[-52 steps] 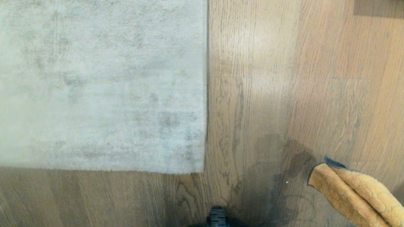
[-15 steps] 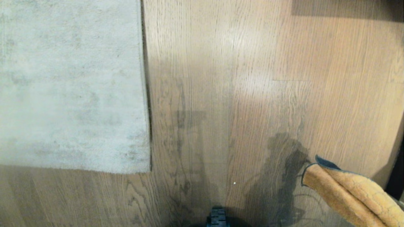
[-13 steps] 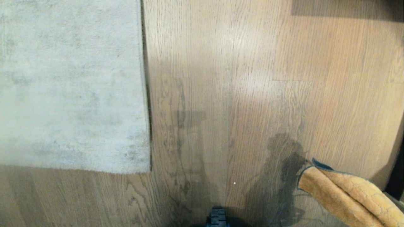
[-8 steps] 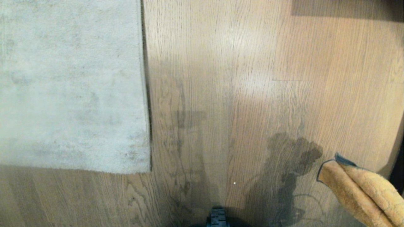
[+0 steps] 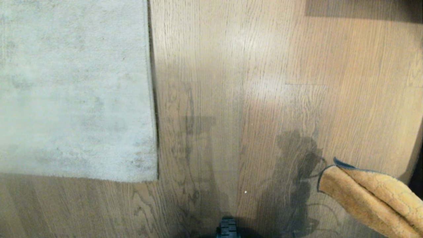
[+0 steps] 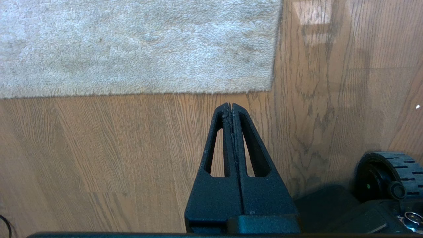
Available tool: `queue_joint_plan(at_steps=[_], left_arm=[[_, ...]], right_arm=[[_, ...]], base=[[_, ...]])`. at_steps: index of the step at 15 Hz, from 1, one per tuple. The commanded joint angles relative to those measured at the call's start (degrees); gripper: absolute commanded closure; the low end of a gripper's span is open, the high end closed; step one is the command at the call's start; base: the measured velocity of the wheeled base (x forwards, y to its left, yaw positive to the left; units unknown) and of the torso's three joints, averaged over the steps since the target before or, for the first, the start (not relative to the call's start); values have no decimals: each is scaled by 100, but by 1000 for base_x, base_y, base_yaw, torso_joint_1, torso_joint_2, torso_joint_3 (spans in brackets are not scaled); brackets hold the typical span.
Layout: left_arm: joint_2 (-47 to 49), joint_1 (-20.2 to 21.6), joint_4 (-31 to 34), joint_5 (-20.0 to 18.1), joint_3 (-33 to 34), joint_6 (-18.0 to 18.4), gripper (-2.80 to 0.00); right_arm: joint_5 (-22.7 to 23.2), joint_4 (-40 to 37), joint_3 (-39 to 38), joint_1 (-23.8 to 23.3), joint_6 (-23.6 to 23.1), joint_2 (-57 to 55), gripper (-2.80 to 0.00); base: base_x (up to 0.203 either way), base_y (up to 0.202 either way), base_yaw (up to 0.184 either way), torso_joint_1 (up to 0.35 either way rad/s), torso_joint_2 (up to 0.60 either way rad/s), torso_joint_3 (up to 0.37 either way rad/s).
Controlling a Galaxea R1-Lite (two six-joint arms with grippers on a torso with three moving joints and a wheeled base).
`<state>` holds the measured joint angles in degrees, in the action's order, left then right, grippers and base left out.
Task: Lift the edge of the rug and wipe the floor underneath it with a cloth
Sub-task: Put down the rag
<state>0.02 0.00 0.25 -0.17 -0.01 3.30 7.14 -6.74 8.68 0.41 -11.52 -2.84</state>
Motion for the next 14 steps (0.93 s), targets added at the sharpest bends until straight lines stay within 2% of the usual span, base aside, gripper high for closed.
queue_joint_plan(at_steps=[1, 3, 5, 14], left_arm=[[-2, 0, 1, -1, -4, 4, 0], [-2, 0, 1, -1, -7, -5, 0], [-2, 0, 1, -1, -2, -5, 0], [-2, 0, 1, -1, -8, -14, 0]], right_arm=[[72, 11, 253, 10, -8, -482, 0], [197, 240, 478, 106, -16, -1129, 0], [247, 852, 575, 262, -26, -1941, 0], [269, 4941, 883, 484, -82, -5781, 0]], base=[[0, 0, 0, 0, 0, 0], [0, 0, 0, 0, 0, 0], [0, 0, 0, 0, 0, 0], [0, 0, 0, 0, 0, 0]])
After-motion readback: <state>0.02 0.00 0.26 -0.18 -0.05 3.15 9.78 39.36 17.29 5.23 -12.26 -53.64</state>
